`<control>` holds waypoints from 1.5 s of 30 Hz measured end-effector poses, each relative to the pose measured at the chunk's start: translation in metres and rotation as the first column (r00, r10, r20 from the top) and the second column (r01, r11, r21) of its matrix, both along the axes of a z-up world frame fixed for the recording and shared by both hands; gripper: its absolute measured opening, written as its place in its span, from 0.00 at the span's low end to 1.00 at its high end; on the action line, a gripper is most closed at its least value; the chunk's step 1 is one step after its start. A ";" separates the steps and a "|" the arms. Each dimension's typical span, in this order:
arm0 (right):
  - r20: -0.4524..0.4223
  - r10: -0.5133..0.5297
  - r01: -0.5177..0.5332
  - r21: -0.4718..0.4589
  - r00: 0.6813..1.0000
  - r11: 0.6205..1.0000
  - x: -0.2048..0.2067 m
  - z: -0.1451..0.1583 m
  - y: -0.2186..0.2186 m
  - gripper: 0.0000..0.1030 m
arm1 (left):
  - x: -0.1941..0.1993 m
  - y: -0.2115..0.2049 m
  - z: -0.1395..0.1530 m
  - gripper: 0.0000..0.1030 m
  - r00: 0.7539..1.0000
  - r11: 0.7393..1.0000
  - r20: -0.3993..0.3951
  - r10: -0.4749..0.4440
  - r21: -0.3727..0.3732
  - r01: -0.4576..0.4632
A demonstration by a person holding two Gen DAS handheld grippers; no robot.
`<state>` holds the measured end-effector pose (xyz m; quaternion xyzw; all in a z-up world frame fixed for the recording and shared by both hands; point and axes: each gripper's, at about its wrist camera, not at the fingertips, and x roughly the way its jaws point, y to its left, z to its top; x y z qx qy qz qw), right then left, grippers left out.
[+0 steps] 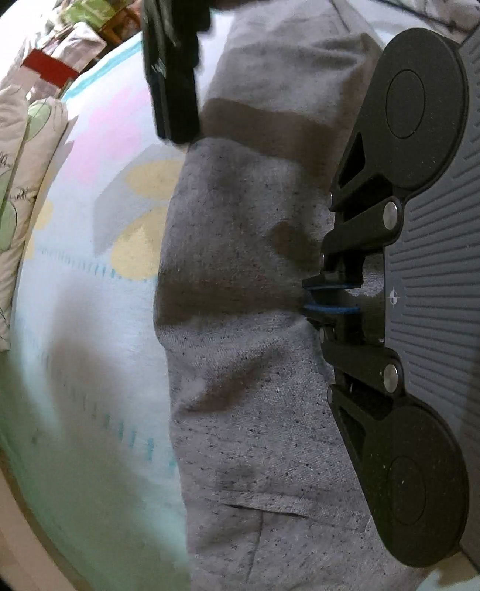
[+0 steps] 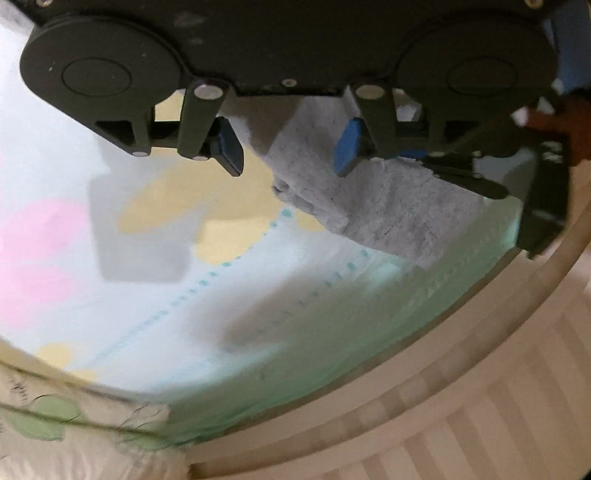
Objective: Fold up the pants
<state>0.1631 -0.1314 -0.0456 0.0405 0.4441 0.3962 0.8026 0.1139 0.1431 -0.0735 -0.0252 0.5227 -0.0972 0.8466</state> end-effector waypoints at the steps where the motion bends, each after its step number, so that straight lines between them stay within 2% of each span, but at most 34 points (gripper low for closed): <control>1: -0.013 0.014 -0.014 -0.001 1.000 1.000 0.005 -0.006 0.009 0.58 | 0.002 0.004 0.000 0.09 1.000 1.000 -0.006 0.007 -0.013 -0.007; 4: -0.039 0.045 -0.046 -0.027 0.998 0.999 0.010 -0.025 0.029 0.57 | 0.003 0.008 0.007 0.09 1.000 1.000 0.008 0.017 -0.009 -0.017; 5: -0.036 0.059 -0.060 -0.023 0.998 0.998 0.002 -0.029 0.027 0.34 | 0.003 0.009 0.013 0.09 0.999 1.000 0.030 0.022 0.006 -0.023; 6: -0.025 0.077 -0.077 -0.018 0.997 0.997 -0.001 -0.029 0.025 0.18 | 0.005 0.010 0.020 0.09 0.998 1.000 0.061 0.025 0.007 -0.026; 7: -0.010 0.091 -0.091 -0.030 0.996 0.995 -0.007 -0.028 0.027 0.08 | 0.009 0.011 0.026 0.09 0.996 1.000 0.088 0.031 0.000 -0.031; 10: 0.094 0.164 -0.155 -0.094 0.982 0.983 -0.041 -0.025 0.037 0.08 | 0.024 0.014 0.048 0.09 0.983 0.998 0.170 0.066 -0.030 -0.062; 12: 0.156 0.221 -0.197 -0.151 0.963 0.969 -0.067 -0.027 0.046 0.08 | 0.039 0.008 0.051 0.09 0.979 0.998 0.195 0.064 -0.025 -0.061; 14: 0.192 0.253 -0.215 -0.198 0.948 0.956 -0.085 -0.035 0.057 0.08 | 0.049 0.000 0.047 0.09 0.979 0.999 0.200 0.049 -0.006 -0.049; 18: 0.227 0.251 -0.199 -0.230 0.941 0.953 -0.097 -0.046 0.064 0.09 | 0.057 -0.010 0.023 0.09 0.989 0.999 0.142 0.043 0.008 -0.045; 21: 0.201 0.214 -0.177 -0.187 0.956 0.966 -0.090 -0.044 0.059 0.12 | 0.047 -0.001 -0.001 0.09 0.993 0.996 0.080 0.084 0.019 -0.085; 25: 0.181 0.155 -0.134 -0.124 0.971 0.983 -0.077 -0.038 0.047 0.17 | 0.031 0.008 -0.003 0.08 0.986 0.993 0.121 0.117 -0.046 -0.112; 29: 0.115 0.043 -0.044 0.011 0.992 0.999 -0.052 -0.031 0.031 0.24 | 0.033 0.007 -0.002 0.08 0.985 0.993 0.128 0.117 -0.043 -0.113; 32: 0.076 -0.022 0.018 0.057 0.997 0.998 -0.038 -0.029 0.034 0.26 | 0.030 0.007 -0.002 0.08 0.984 0.993 0.139 0.116 -0.041 -0.111; 40: 0.007 0.001 -0.001 -0.032 1.000 0.999 -0.016 -0.052 0.071 0.26 | 0.023 0.011 0.004 0.08 0.981 0.992 0.153 0.121 -0.050 -0.114; 45: -0.016 0.002 -0.003 -0.047 1.000 0.999 -0.010 -0.058 0.081 0.26 | 0.004 0.011 0.026 0.09 0.971 0.989 0.191 0.147 -0.052 -0.140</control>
